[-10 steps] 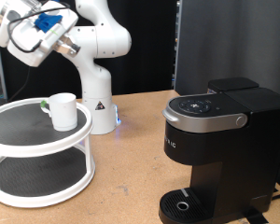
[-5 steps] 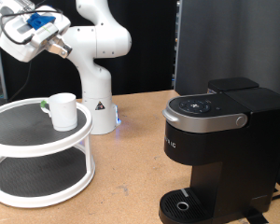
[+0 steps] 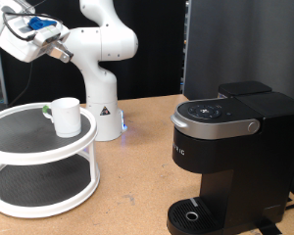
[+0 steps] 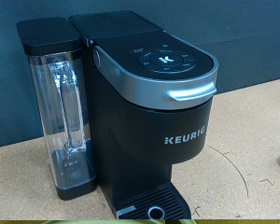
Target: Make a cup of coffee with the keurig machine
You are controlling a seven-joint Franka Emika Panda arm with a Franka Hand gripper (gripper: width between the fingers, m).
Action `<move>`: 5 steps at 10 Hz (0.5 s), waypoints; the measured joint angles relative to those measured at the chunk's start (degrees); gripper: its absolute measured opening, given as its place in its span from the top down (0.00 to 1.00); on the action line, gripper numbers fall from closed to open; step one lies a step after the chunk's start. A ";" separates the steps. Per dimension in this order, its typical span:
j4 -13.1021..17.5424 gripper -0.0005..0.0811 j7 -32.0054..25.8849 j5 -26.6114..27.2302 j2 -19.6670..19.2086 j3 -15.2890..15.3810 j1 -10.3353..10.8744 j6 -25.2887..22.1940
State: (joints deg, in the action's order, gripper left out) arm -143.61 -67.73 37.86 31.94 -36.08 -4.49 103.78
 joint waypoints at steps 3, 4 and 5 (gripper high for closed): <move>0.03 0.98 -3.67 -1.14 -0.03 -2.97 -0.53 -2.49; 0.05 0.98 -6.02 -1.14 0.18 -5.39 -1.02 -4.27; 0.11 0.98 -7.71 -1.20 0.37 -7.63 -1.63 -5.91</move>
State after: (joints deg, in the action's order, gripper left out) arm -143.50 -75.44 36.66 32.31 -43.71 -6.12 97.87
